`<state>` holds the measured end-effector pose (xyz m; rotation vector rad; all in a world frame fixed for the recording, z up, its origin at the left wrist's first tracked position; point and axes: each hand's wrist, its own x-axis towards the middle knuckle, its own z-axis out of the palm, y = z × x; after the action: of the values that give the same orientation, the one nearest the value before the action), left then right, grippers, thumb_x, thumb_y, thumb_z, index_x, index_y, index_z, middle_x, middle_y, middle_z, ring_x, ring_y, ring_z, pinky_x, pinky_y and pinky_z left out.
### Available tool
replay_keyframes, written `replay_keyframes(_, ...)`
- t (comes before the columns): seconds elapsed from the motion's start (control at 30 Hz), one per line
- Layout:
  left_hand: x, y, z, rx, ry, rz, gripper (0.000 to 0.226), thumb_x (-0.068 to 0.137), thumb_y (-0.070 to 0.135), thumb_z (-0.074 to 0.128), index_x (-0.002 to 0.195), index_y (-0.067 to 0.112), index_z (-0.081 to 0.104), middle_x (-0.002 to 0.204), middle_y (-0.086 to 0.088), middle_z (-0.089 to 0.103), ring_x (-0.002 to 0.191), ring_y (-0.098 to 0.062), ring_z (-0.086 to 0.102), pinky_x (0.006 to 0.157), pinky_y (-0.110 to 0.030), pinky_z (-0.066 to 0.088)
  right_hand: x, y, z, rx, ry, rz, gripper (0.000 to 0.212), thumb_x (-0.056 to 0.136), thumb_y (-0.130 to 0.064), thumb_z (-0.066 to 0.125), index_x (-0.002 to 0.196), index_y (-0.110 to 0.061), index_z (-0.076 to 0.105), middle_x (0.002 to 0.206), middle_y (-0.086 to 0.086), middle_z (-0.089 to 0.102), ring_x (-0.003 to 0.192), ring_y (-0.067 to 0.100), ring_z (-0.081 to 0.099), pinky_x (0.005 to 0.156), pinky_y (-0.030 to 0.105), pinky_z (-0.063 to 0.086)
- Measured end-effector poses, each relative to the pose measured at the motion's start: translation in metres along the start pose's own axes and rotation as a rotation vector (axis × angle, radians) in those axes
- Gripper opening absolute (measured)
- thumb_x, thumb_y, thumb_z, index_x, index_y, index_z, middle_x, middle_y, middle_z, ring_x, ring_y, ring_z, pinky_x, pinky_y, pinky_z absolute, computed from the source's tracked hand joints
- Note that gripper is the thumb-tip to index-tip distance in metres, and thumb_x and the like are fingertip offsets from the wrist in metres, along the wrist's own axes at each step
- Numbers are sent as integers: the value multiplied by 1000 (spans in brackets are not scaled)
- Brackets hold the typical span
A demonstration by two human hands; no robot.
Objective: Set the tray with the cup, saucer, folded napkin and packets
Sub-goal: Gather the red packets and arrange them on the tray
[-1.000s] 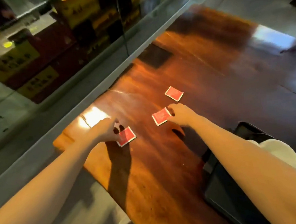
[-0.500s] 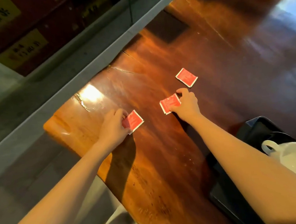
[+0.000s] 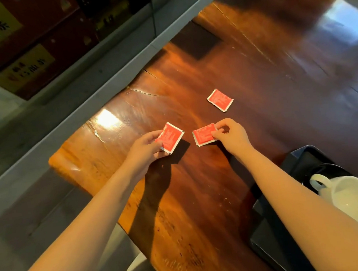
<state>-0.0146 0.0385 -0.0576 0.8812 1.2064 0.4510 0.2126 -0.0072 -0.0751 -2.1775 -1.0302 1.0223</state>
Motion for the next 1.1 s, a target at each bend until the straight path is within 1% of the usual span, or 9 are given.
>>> replay_keyframes(0.07,0,3,3,-40,-39,-9,27,95,9,49,120,12,57,102,-4,67,93,-16,64,76,-24,56,-2,-5,-9,126,36,39,7,89,-15,58,97,-15,58,99,0,58,85,11,59,71,24,50)
replay_keyframes(0.2,0,11,14,-69,-93,-19,27,96,6,47,119,12,57,98,-5,67,87,-15,63,71,-21,56,-8,-26,-31,373,96,20,12,91,-15,57,102,-15,60,95,1,64,76,5,62,57,12,50)
replay_keyframes(0.3,-2,18,26,-65,-146,-20,26,96,6,45,117,14,59,96,-2,67,87,-13,63,74,-23,56,-18,-42,-35,477,18,-71,10,88,-9,59,88,-19,62,82,-2,63,65,1,63,56,15,51)
replay_keyframes(0.43,-3,25,39,-88,-225,-11,26,98,14,43,112,19,64,92,-1,69,81,-11,62,77,-27,55,-28,-51,-25,245,-7,-191,10,85,-9,63,83,-19,62,78,-7,62,68,8,60,64,19,50)
replay_keyframes(0.5,-4,28,42,-100,-247,8,27,99,22,42,114,20,64,96,0,69,84,-10,64,77,-25,54,-29,-50,-23,140,27,-234,8,84,-12,64,85,-20,64,79,-12,61,73,5,58,65,8,44)
replay_keyframes(0.7,3,26,49,33,-181,62,30,87,19,63,118,22,62,105,2,70,98,-10,67,70,-19,53,-25,-46,-15,112,35,-195,1,86,-21,63,86,-20,62,81,-14,60,75,1,58,60,6,43)
replay_keyframes(0.83,11,19,46,-29,-117,28,27,91,9,58,117,16,62,103,-2,70,92,-12,67,65,-18,55,10,-38,-22,88,132,-110,12,89,-25,56,91,-16,64,91,-2,64,81,13,56,70,24,42)
replay_keyframes(0.97,14,10,36,-43,-67,11,26,92,6,55,116,13,62,100,-2,69,84,-9,69,64,-19,56,55,-20,-33,-267,186,9,34,93,-26,50,121,-8,57,125,14,57,114,29,52,89,35,43)
replay_keyframes(1.1,15,2,27,-30,-33,-6,23,91,9,56,111,18,63,98,2,70,87,-10,68,68,-20,56,76,-17,-27,-504,134,-3,45,89,-35,57,127,-11,51,130,16,44,118,35,40,92,43,39)
